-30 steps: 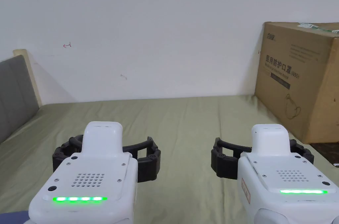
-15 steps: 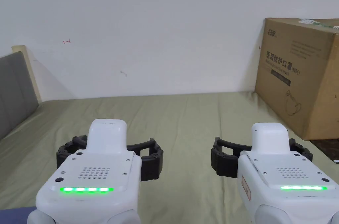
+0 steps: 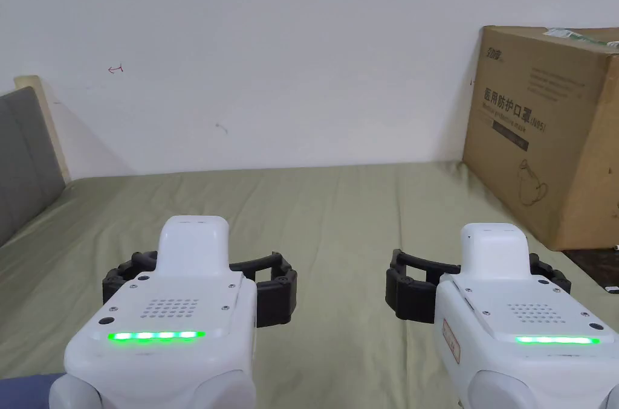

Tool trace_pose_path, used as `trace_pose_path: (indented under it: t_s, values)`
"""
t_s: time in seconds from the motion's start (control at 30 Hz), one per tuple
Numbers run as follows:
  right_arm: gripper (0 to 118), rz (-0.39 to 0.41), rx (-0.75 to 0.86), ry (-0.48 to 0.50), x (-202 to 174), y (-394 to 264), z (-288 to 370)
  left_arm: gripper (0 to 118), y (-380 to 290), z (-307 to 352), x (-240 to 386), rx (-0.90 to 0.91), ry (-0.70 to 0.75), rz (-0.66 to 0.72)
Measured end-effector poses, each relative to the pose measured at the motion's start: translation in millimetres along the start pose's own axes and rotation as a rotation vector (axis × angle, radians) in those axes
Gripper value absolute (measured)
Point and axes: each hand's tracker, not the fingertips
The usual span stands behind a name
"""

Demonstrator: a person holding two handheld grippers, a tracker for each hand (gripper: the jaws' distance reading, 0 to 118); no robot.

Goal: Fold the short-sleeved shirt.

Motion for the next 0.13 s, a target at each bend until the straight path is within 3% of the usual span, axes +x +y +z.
trace_pose_path:
  t_s: [0.13]
  values:
    - [116, 0.003, -0.002, -0.005, 0.7, -0.6, -0.7, 115, -0.7, -0.4, -0.9, -0.001, 0.014, -0.008]
